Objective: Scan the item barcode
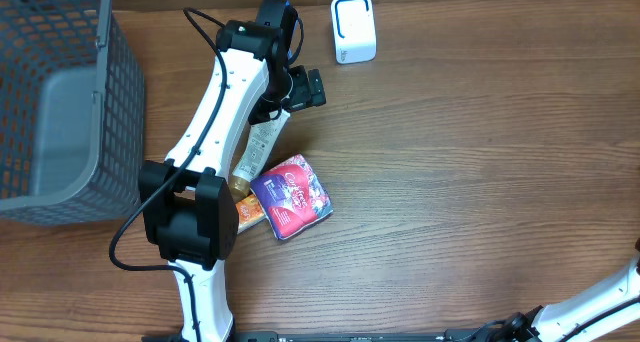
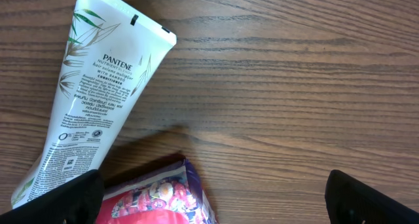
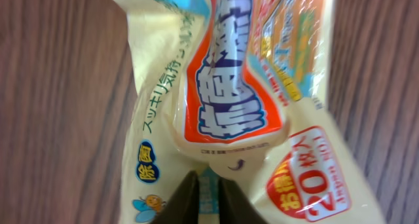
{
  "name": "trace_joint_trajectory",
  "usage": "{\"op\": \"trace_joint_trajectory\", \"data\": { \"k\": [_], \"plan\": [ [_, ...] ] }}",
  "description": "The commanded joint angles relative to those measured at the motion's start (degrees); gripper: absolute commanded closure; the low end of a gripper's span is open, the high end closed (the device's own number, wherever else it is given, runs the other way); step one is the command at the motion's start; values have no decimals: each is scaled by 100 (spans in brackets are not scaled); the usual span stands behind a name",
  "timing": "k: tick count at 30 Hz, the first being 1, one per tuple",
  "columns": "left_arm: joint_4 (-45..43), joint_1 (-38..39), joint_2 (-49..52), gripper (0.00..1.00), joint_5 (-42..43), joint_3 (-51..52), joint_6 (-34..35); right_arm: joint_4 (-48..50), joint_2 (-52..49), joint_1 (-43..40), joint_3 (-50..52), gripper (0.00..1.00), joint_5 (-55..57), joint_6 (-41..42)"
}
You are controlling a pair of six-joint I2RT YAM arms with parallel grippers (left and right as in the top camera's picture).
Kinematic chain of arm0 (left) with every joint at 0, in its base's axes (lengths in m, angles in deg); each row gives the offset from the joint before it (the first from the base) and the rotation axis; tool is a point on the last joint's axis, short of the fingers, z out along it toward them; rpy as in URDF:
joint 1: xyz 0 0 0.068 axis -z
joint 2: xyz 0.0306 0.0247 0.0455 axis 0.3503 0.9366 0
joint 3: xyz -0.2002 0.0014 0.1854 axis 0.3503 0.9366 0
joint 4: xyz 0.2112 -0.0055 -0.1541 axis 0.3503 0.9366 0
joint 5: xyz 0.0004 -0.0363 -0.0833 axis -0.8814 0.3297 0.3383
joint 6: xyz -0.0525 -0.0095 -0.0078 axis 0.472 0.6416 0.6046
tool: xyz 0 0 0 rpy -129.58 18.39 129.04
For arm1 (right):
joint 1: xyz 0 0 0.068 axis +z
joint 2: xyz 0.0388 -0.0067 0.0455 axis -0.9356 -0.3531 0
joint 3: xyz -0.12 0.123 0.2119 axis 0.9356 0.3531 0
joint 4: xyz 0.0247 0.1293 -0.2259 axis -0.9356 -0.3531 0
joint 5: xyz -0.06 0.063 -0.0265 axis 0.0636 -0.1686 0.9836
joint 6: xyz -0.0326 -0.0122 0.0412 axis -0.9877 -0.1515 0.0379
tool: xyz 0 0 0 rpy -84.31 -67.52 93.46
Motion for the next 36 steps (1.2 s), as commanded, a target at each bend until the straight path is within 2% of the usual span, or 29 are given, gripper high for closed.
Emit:
{"op": "trace_joint_trajectory", "data": {
  "k": [1, 6, 8, 11, 12, 13, 15, 16, 22, 24, 29, 36],
  "plan": [
    [-9, 33, 11, 0, -22, 15, -109, -20, 63, -2, 122, 84, -428, -13],
    [-13, 33, 11, 0, -22, 15, -111, -382, 306, -2, -214, 83, -2070, -264],
    [120, 33, 11, 0, -11, 15, -114, -413, 723, 48, -439, 73, -3270, -267],
    [157, 33, 11, 0, 28, 15, -109, -289, 1246, 238, -494, 53, -4885, -273],
    [122, 33, 11, 0, 22, 15, -111, -289, 1392, 372, -494, 41, -5401, -299],
    [101, 33, 11, 0, -162, 15, -94, -354, 1502, 671, -494, 22, -6022, -310],
    [105, 4, 11, 0, -605, 15, 341, -533, 1504, 1106, -492, 5, -6314, -444],
    [103, -17, 11, 0, -811, 15, 544, -667, 1493, 1370, -490, 1, -6330, -640],
    [105, -289, 11, 0, -1176, 15, 800, -1261, 1491, 3257, -463, 0, -6033, -1991],
    [118, -446, 11, 0, -1178, 15, 798, -1375, 1484, 4356, -461, 0, -5110, -2004],
    [210, -728, 11, 0, -1178, 15, 1062, -1307, 1331, 6122, -446, 0, -3799, -2004],
    [323, -918, 11, 0, -1222, 15, 1091, -839, 498, 8046, -415, 4, -3493, -1902]
  ]
}}
